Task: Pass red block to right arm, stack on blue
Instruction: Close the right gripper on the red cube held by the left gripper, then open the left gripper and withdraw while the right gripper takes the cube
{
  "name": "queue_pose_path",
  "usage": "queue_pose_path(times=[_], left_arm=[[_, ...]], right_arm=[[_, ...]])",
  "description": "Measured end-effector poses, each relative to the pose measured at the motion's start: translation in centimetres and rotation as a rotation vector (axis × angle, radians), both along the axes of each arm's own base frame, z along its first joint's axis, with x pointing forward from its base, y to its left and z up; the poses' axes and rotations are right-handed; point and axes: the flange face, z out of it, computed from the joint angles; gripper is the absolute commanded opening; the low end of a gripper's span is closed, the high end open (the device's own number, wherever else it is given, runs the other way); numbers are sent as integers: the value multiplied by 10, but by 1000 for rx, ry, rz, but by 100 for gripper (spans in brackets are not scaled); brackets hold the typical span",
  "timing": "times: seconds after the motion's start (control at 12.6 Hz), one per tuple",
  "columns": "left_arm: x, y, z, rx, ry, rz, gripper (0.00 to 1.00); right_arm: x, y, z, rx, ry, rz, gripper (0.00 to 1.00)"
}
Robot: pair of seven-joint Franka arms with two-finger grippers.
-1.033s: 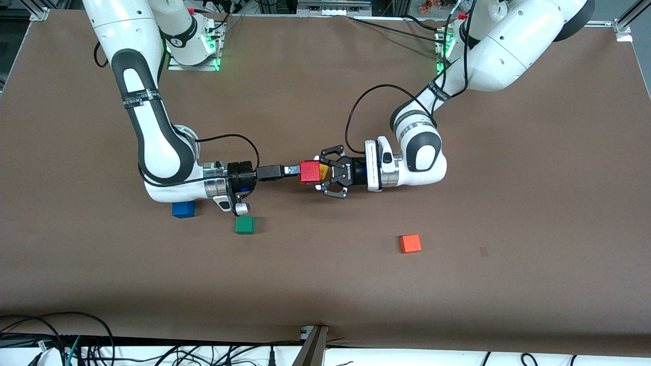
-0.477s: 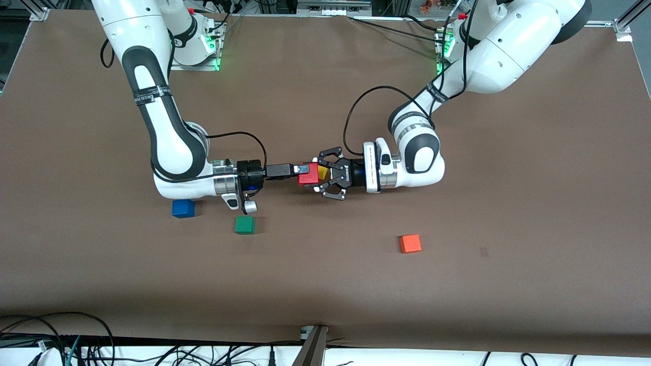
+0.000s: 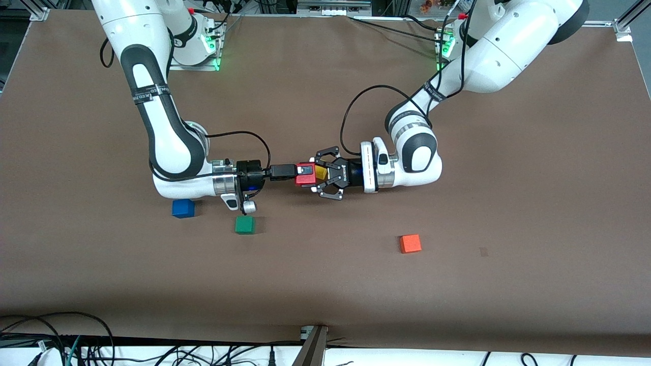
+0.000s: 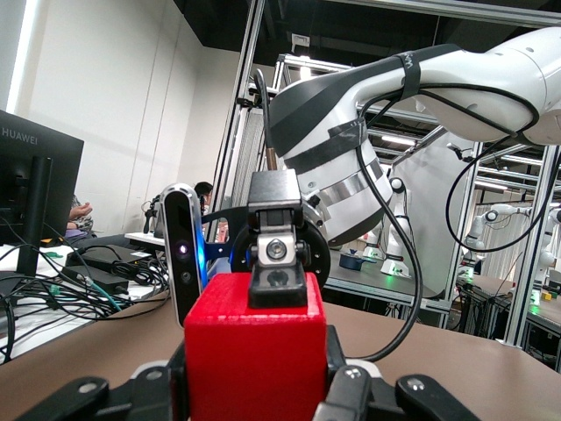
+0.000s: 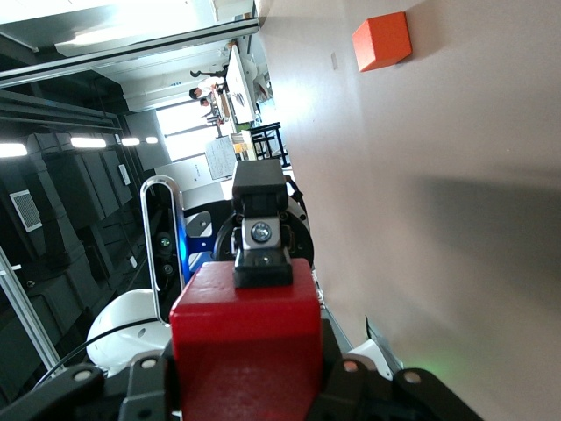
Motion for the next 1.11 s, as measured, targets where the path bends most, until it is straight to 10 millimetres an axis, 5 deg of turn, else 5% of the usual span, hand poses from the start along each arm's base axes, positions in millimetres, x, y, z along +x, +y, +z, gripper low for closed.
queue_pose_path(times=[0.08, 0.16, 0.72, 1.11], left_arm=[[0, 0, 0, 0, 0, 0, 31], [0, 0, 0, 0, 0, 0, 99], [21, 20, 13, -47, -26, 27, 100], [34, 43, 17, -65, 41, 18, 100]], right_arm=[[0, 0, 0, 0, -1, 0, 16], [0, 0, 0, 0, -1, 0, 16], [3, -6, -3, -15, -3, -14, 16], [22, -55, 11, -172, -100, 21, 16]])
